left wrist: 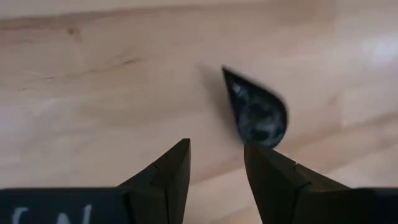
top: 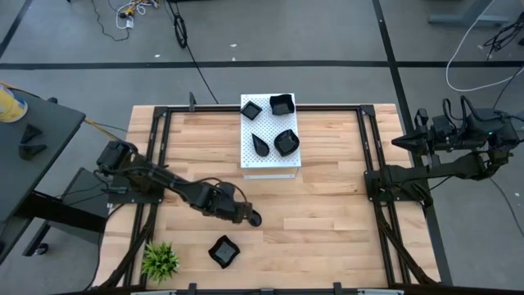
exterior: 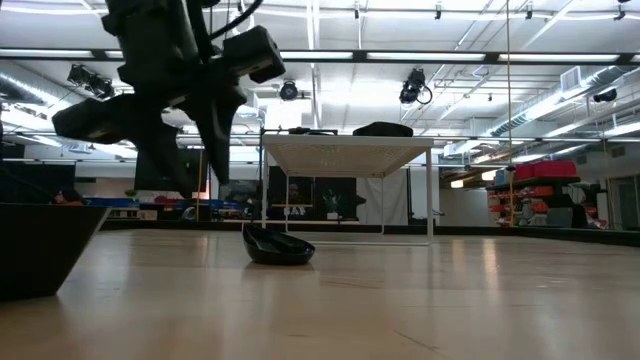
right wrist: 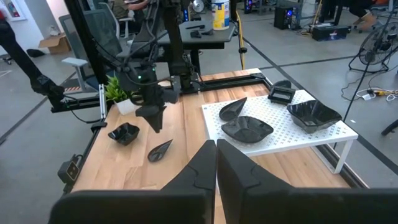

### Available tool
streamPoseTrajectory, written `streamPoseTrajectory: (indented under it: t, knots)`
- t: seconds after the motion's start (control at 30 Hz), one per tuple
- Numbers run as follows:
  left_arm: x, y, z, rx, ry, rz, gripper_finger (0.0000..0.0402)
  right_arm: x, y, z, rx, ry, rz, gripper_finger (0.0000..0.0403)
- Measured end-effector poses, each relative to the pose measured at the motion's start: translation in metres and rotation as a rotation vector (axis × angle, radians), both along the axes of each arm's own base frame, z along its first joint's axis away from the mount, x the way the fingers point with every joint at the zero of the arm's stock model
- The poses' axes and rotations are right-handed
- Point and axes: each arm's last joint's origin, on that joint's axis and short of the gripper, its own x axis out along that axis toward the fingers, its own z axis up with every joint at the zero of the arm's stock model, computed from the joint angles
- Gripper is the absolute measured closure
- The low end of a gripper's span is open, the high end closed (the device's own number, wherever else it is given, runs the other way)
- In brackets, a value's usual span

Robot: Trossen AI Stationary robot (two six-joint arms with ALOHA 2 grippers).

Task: Pick & Place Mini shaped plates
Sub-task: Stack the drop-shaped plate on top of the drop-shaped plate on the shelf

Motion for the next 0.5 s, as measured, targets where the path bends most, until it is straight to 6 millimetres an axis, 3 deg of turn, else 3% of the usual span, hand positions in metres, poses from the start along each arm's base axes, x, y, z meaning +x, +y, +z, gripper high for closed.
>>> streamPoseTrajectory:
  t: [0.27, 0.5]
  knots:
    - [0.004, 0.002, -0.003, -0.014, -0.041, 0.206, 0.0245, 0.0, 0.0, 0.0, 0.0, 0.0, 0.0, 0.0384]
    - [0.016, 0.01, -0.022, -0.078, -0.009, 0.27, 0.0245, 0.0, 0.0, 0.0, 0.0, -0.001, 0.0, 0.0384]
